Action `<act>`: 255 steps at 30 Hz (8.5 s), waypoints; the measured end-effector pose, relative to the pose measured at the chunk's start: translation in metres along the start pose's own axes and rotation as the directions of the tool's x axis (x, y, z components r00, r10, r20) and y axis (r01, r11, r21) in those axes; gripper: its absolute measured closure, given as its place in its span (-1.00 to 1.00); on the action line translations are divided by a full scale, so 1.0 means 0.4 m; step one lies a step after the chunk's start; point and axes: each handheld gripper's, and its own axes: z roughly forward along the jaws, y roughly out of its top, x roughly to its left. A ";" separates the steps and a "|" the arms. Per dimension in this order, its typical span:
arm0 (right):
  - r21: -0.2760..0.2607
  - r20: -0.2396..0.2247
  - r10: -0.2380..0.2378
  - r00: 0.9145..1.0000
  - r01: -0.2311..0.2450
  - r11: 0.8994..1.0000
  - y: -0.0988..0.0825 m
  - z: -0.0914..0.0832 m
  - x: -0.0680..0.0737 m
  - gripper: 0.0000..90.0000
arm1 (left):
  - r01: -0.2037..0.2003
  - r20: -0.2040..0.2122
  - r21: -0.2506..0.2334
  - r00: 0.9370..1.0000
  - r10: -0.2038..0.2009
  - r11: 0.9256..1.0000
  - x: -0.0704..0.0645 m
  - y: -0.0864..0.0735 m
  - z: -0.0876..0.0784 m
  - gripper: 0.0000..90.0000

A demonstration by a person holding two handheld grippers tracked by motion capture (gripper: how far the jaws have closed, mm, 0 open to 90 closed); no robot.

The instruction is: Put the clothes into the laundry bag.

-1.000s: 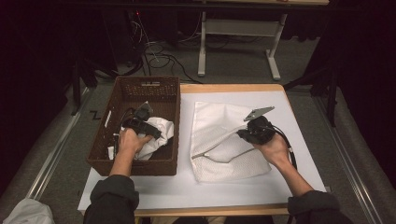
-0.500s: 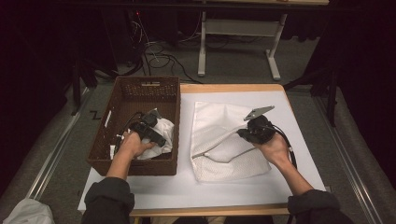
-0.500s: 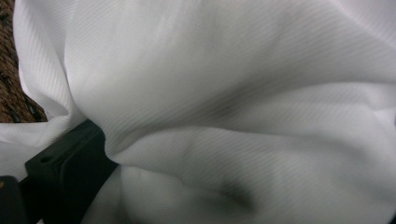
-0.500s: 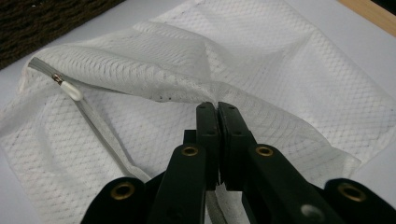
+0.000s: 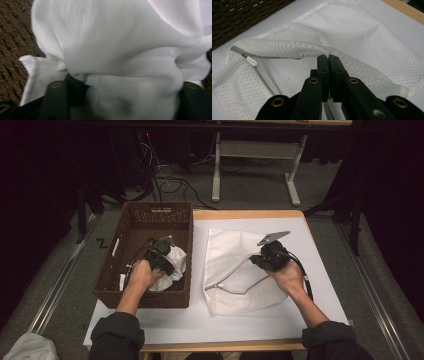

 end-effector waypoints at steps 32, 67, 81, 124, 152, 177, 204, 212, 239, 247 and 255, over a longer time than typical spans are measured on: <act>-0.078 -0.055 0.065 0.996 -0.069 0.995 0.003 -0.023 -0.011 0.98 | 0.112 0.057 -0.127 0.993 -0.106 0.986 0.051 0.010 -0.218 0.43; -0.061 -0.032 0.079 0.996 -0.081 0.995 -0.002 -0.024 -0.028 0.98 | -0.021 0.228 -0.275 0.970 0.086 0.961 -0.059 -0.008 -0.399 0.43; -0.052 -0.023 0.076 0.997 -0.077 0.996 0.002 -0.023 -0.041 0.98 | -0.125 0.223 -0.308 0.954 0.200 0.943 -0.164 -0.003 -0.428 0.42; -0.065 -0.027 0.103 0.994 -0.104 0.992 0.004 -0.028 -0.058 0.99 | -0.336 0.238 -0.246 0.888 0.393 0.909 -0.512 0.054 -0.240 0.34; -0.030 -0.043 0.045 0.998 -0.046 0.999 -0.008 -0.023 -0.029 0.99 | -0.254 0.107 -0.209 0.954 0.281 0.944 -0.540 0.118 -0.055 0.35; -0.017 -0.048 0.057 0.997 -0.058 0.998 -0.026 -0.016 -0.041 0.99 | -0.318 0.089 -0.408 0.919 0.383 0.856 -0.547 0.061 -0.121 -0.04; -0.015 -0.076 0.046 0.996 -0.047 0.999 -0.032 -0.017 -0.017 0.99 | -0.254 0.056 -0.452 0.949 0.312 0.855 -0.530 0.085 -0.116 0.01; -0.027 -0.076 0.043 0.996 -0.045 0.999 -0.026 -0.019 -0.014 0.99 | -0.328 0.047 -0.448 0.920 0.389 0.832 -0.563 0.067 -0.114 0.44; -0.027 -0.108 0.045 0.993 -0.048 0.998 -0.040 -0.024 -0.014 0.99 | -0.196 0.048 -0.475 0.968 0.248 0.858 -0.546 0.128 -0.058 0.26; -0.027 -0.098 0.061 0.993 -0.063 0.998 -0.044 -0.022 -0.025 0.99 | -0.298 0.018 -0.456 0.939 0.344 0.838 -0.595 0.089 -0.063 -0.11; -0.026 -0.100 0.058 0.993 -0.061 0.998 -0.051 -0.023 -0.025 0.99 | -0.298 -0.029 -0.410 0.949 0.314 0.862 -0.596 0.126 -0.008 0.50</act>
